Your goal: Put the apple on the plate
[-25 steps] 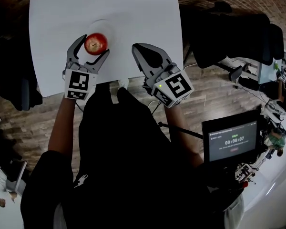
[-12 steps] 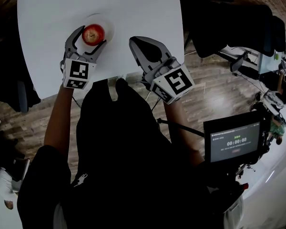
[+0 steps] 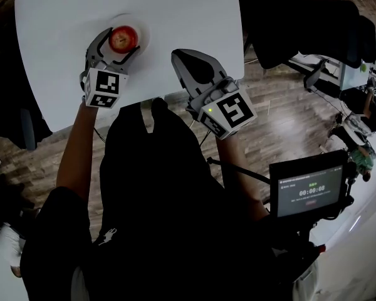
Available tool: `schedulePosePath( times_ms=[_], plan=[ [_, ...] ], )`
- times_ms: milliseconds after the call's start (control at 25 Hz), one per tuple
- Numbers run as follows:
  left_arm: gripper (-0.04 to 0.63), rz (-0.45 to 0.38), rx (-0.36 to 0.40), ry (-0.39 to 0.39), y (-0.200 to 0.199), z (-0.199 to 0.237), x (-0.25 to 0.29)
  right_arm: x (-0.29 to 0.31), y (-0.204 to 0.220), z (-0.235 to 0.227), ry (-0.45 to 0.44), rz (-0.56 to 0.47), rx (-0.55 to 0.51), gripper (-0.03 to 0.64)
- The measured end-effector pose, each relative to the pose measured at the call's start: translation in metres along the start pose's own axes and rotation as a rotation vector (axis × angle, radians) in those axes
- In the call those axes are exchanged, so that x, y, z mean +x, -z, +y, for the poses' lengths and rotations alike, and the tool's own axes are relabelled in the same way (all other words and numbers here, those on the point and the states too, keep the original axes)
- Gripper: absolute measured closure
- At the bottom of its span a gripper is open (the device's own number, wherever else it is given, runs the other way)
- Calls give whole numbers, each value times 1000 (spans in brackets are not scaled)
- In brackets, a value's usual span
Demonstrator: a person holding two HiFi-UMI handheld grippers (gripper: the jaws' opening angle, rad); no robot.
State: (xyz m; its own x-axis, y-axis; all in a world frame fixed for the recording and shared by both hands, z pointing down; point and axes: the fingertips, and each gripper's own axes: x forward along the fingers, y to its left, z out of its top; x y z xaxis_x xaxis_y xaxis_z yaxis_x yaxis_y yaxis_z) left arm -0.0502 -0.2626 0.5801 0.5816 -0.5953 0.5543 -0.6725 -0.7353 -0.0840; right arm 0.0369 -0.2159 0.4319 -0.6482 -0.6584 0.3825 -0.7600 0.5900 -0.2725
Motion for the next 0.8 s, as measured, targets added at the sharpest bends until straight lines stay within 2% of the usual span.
schedulePosePath(
  times_ms=[240,360,800],
  plan=[
    [207,28,39,6,10,-1,12,-3,0,-5,19,-12,16,614],
    [207,20,46,12,9,-4,19,-6,5,-8,42,9,26,614],
    [207,9,67,10,10,-6,35,-11,1,-13,66,-26,57,614]
  ],
)
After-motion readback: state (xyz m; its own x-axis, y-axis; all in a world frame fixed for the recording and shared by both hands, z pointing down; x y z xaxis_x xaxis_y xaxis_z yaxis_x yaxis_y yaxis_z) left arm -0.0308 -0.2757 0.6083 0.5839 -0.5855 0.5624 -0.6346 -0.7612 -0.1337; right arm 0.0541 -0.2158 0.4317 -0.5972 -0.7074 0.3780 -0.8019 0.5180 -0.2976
